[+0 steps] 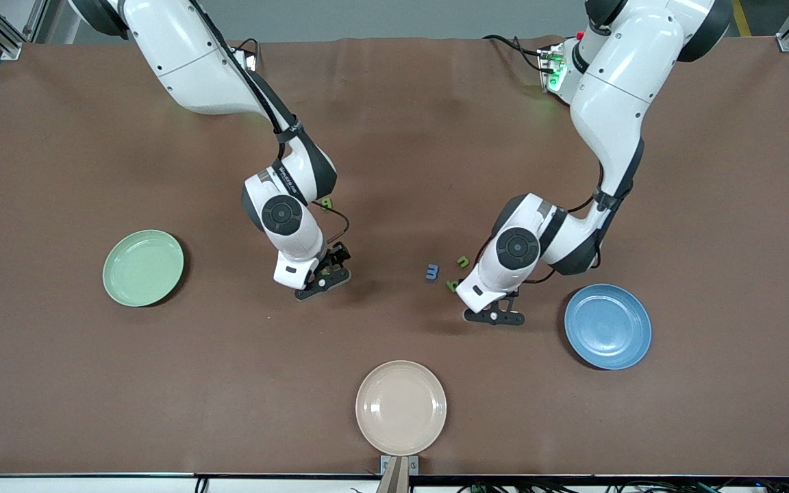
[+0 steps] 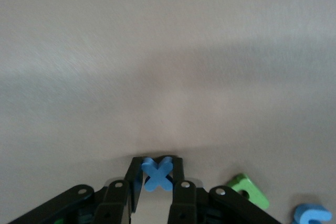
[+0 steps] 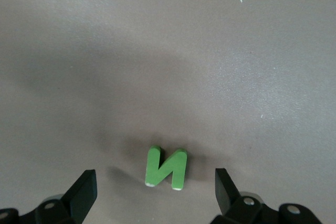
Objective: Sort upper and lower case letters into plates
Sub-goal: 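Grasp the x with the left gripper while the right gripper grasps the N, then place the x in the blue plate while the right gripper places the N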
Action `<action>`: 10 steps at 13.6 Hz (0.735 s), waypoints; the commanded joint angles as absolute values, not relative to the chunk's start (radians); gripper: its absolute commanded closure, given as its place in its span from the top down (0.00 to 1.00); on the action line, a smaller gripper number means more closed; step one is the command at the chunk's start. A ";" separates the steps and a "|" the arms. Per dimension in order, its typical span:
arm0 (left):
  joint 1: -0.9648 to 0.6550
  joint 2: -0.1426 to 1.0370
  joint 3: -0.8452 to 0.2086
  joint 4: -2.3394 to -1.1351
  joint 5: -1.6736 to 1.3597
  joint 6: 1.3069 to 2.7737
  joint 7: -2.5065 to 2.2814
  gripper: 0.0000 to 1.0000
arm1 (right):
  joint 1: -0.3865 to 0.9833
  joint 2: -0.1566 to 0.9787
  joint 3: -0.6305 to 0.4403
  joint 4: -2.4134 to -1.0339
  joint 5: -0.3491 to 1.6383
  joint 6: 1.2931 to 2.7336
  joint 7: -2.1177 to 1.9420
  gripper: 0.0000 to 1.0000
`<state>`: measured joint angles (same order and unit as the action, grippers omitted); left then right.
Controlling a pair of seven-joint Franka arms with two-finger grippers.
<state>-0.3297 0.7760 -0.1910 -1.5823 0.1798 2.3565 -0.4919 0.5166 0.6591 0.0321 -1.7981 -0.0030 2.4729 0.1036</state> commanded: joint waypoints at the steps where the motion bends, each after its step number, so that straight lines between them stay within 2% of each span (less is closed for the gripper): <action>1: -0.293 0.752 -0.186 -1.557 0.207 2.346 -0.479 0.04 | 0.506 0.678 0.040 -1.776 -0.021 2.465 0.106 0.91; 4: -0.194 0.681 -0.187 -1.565 0.207 2.318 -0.379 0.04 | 0.503 0.687 0.038 -1.766 -0.021 2.464 0.104 0.87; 7: -0.057 0.676 -0.190 -1.566 0.207 2.313 -0.195 0.04 | 0.502 0.695 0.038 -1.763 -0.023 2.464 0.104 0.69; 8: -0.022 0.676 -0.190 -1.569 0.207 2.313 -0.155 0.04 | 0.502 0.695 0.038 -1.763 -0.023 2.464 0.104 0.60; 10: 0.029 0.678 -0.192 -1.601 0.206 2.313 -0.135 0.05 | 0.502 0.695 0.038 -1.763 -0.021 2.464 0.104 0.51</action>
